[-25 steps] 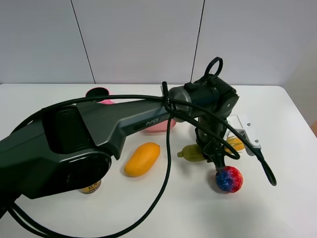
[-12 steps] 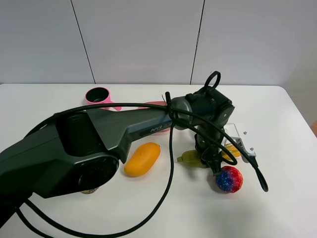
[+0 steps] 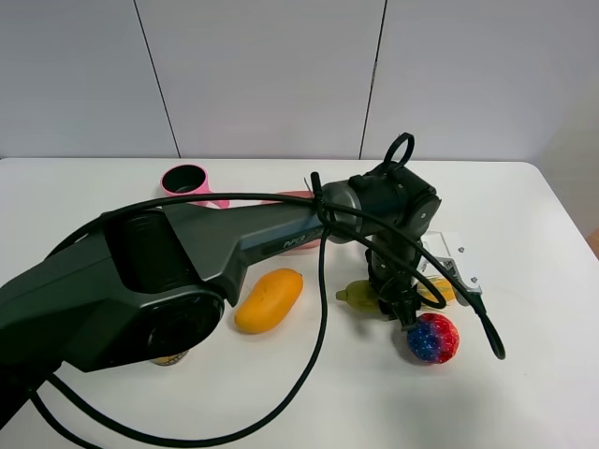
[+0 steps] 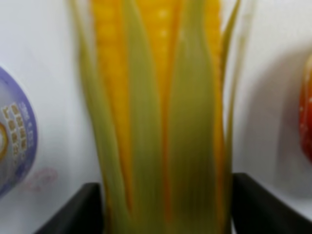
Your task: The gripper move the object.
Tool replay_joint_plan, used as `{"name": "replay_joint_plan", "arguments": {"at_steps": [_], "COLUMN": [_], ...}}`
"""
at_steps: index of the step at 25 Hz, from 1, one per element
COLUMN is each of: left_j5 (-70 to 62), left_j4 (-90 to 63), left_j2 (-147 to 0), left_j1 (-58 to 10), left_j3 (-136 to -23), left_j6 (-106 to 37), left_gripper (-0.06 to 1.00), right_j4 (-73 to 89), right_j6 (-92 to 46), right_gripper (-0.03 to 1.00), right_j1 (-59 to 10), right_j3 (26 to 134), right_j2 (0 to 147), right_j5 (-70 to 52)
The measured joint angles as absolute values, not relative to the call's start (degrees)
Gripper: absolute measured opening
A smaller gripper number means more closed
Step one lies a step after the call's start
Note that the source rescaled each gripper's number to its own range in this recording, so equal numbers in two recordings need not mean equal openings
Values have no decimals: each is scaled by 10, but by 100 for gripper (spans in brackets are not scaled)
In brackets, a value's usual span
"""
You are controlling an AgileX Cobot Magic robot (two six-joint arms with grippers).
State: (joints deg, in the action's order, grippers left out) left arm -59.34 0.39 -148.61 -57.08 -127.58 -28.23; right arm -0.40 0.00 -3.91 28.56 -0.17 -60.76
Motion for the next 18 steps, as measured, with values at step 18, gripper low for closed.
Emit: {"name": "replay_joint_plan", "arguments": {"at_steps": [18], "left_j5": [-690], "left_j4": [110], "left_j2": [-1285], "left_j1": [-571], "left_j3": [-1276], "left_j6": [-202], "left_gripper": [89], "right_j4": [-4], "right_j6": [0], "right_gripper": [100], "right_j1": [-39], "right_j3": [286], "right_j2": [-2], "right_j5": [-608]}}
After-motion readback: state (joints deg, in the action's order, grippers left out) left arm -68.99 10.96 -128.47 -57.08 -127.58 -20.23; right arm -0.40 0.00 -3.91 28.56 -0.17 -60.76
